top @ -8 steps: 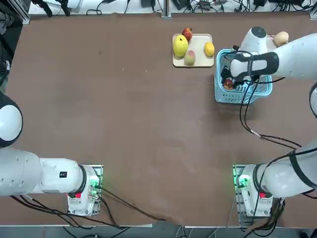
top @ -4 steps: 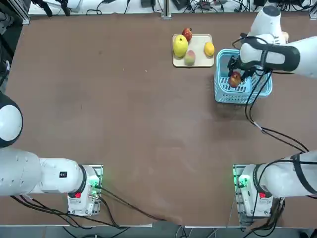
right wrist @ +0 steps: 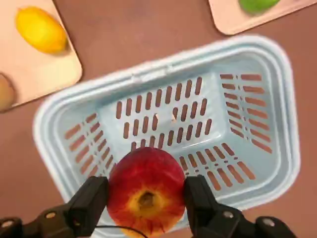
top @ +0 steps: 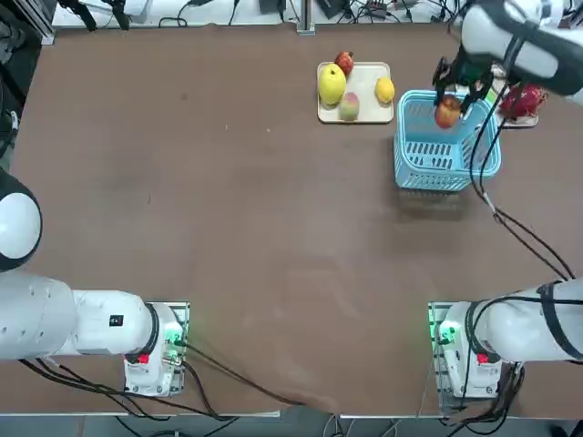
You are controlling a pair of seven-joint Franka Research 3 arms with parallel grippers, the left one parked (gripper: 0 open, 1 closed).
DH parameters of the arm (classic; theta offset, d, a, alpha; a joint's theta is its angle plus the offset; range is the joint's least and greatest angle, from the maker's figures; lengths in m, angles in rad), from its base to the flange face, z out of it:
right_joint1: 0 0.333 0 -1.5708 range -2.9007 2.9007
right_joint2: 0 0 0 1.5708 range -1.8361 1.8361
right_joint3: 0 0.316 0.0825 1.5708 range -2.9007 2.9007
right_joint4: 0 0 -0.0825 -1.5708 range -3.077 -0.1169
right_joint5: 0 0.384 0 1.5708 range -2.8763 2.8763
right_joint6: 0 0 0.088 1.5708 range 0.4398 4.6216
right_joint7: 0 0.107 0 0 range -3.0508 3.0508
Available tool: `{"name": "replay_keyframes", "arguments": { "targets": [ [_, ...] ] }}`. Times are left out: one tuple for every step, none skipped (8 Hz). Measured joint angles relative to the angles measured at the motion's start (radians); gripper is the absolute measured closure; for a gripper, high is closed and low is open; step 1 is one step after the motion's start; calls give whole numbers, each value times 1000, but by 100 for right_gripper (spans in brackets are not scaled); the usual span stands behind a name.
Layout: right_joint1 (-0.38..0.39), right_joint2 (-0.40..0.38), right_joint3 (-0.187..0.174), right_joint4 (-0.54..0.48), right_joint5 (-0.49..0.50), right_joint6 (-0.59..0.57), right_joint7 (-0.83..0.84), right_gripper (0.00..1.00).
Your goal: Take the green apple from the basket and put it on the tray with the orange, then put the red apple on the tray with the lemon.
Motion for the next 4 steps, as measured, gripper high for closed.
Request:
{"name": "replay_keyframes", "arguments": {
  "targets": [
    [1,35,1,71,1,-10,33,11],
    [5,93,8,148,2,-10,89,11],
    [16,168,16,234,12,-10,162,11],
    [40,251,23,317,21,-9,238,11]
  ]
}}
